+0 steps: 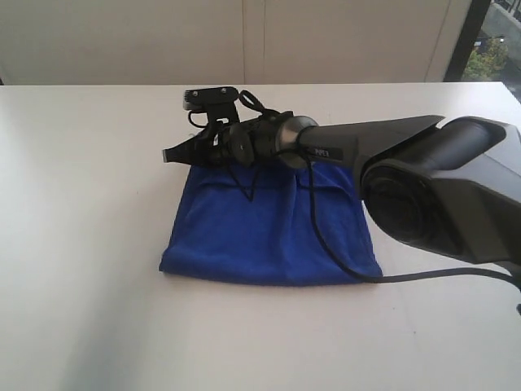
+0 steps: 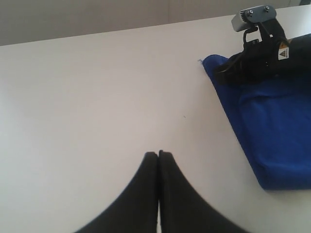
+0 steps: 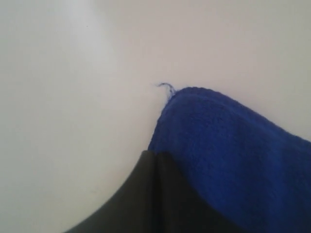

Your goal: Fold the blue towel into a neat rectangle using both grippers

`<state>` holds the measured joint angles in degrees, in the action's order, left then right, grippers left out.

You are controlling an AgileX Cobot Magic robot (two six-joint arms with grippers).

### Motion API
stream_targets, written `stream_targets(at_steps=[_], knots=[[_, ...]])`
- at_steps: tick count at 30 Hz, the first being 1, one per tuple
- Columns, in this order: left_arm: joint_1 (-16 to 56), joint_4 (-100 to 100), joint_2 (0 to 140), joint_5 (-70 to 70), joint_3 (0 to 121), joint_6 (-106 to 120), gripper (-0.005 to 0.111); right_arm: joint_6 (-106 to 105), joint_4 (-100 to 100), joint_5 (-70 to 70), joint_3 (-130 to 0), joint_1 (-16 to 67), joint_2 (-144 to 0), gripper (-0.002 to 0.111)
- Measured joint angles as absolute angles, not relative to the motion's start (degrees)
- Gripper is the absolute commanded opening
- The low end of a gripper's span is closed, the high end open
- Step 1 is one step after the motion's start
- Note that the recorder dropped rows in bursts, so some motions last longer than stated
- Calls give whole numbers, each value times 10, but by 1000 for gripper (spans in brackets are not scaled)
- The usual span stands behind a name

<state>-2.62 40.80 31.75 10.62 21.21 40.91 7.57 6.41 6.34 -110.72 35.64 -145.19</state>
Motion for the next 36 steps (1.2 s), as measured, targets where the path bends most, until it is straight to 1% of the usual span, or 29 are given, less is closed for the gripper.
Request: stream_targets(at_steps=[14, 25, 36], knots=[[-26, 408, 317, 106, 212, 409, 0, 77, 64, 57, -1107, 389, -1447, 0], [-26, 408, 317, 106, 212, 409, 0, 76, 47, 85, -1107, 389, -1406, 0], [-26, 408, 317, 106, 212, 409, 0, 76, 27, 144, -1107, 362, -1427, 0]])
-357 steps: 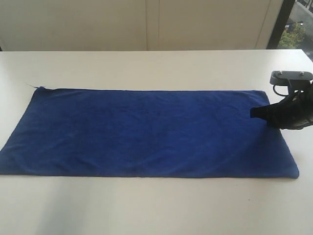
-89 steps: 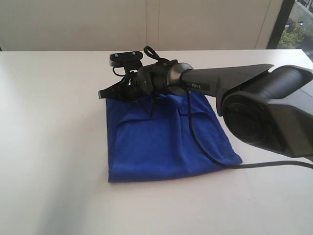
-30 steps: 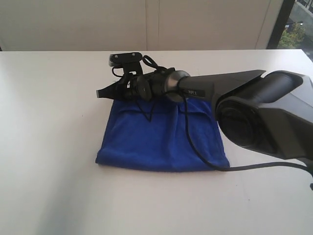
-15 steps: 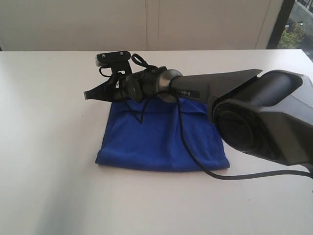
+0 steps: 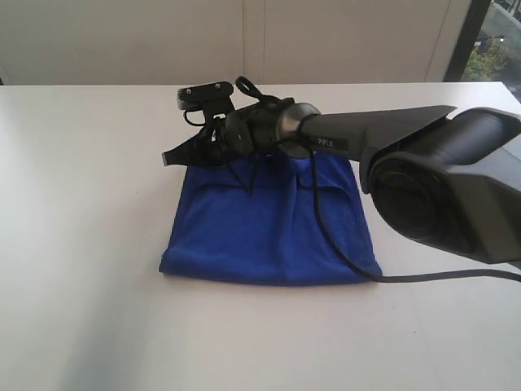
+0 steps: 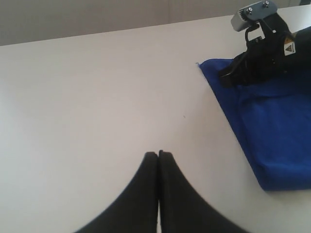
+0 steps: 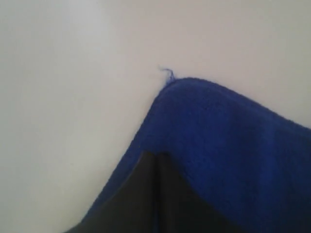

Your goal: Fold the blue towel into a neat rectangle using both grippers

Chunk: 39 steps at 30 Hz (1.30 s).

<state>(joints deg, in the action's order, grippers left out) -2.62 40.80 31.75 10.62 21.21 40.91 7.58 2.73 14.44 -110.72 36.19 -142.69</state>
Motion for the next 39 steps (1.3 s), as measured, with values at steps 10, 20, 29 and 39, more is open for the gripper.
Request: stream_targets(at_steps=[10, 20, 29, 39], knots=[[-26, 408, 317, 106, 212, 409, 0, 76, 26, 116, -1107, 367, -1439, 0], [-26, 408, 317, 106, 212, 409, 0, 83, 29, 161, -1107, 367, -1406, 0], [-26, 408, 317, 106, 212, 409, 0, 75, 23, 284, -1071, 351, -1310, 0], [-26, 408, 317, 106, 212, 409, 0, 48, 16, 208, -824, 279, -1195, 0]])
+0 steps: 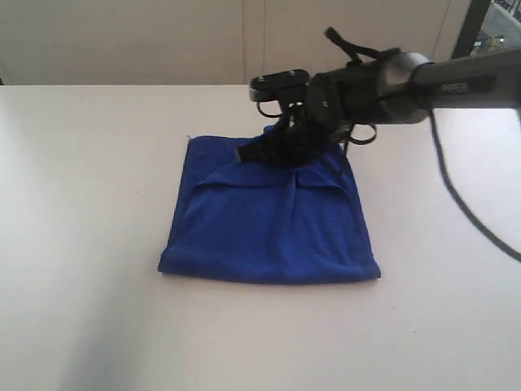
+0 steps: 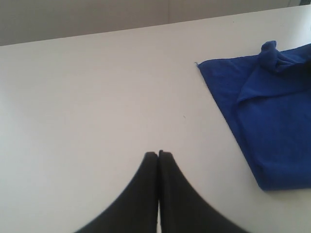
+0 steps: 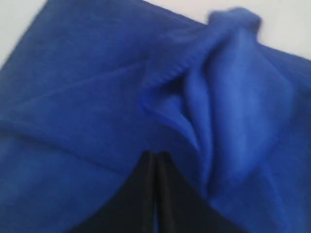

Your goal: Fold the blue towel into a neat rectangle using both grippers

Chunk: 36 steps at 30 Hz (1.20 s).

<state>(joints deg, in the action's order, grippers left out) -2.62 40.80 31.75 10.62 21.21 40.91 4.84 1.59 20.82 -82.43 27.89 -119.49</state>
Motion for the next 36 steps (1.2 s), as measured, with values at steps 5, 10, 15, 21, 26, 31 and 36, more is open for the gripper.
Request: stream_targets(at_steps=[5, 10, 15, 21, 26, 31, 36], knots=[[-26, 408, 317, 106, 212, 409, 0, 33, 14, 177, -732, 221, -1133, 0], [-26, 408, 317, 106, 212, 409, 0, 11, 14, 161, -696, 177, -1095, 0], [-26, 408, 317, 106, 212, 409, 0, 0, 29, 137, -696, 147, -1111, 0], [-26, 408, 317, 106, 212, 409, 0, -195, 208, 237, -759, 120, -1150, 0], [-26, 408, 317, 106, 212, 409, 0, -385, 411, 355, -817, 101, -1171, 0], [-26, 408, 317, 106, 212, 409, 0, -418, 449, 325, -820, 97, -1182, 0], [-26, 408, 317, 106, 212, 409, 0, -421, 474, 263, -809, 97, -1207, 0]])
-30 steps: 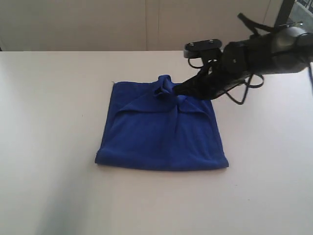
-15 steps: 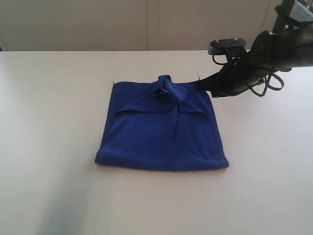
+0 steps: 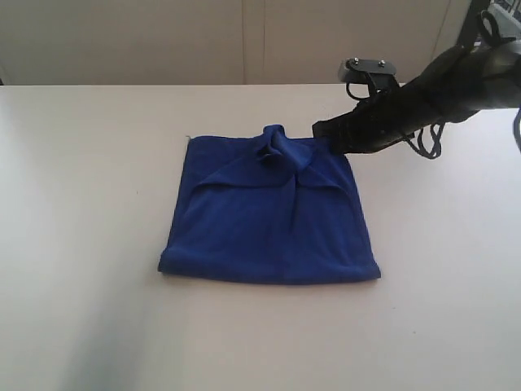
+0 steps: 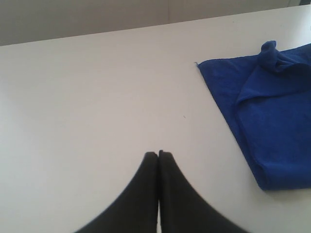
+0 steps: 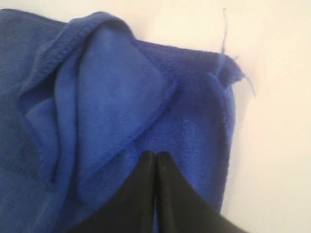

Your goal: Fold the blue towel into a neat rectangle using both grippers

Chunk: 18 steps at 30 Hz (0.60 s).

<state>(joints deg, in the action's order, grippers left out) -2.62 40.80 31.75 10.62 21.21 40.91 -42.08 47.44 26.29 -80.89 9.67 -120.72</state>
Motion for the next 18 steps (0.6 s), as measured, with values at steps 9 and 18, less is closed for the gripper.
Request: stream_targets(at_steps=[9, 18], knots=[[-26, 408, 317, 106, 212, 409, 0, -443, 546, 244, -846, 97, -1261, 0], [-26, 408, 317, 106, 212, 409, 0, -445, 566, 245, -909, 97, -1299, 12]])
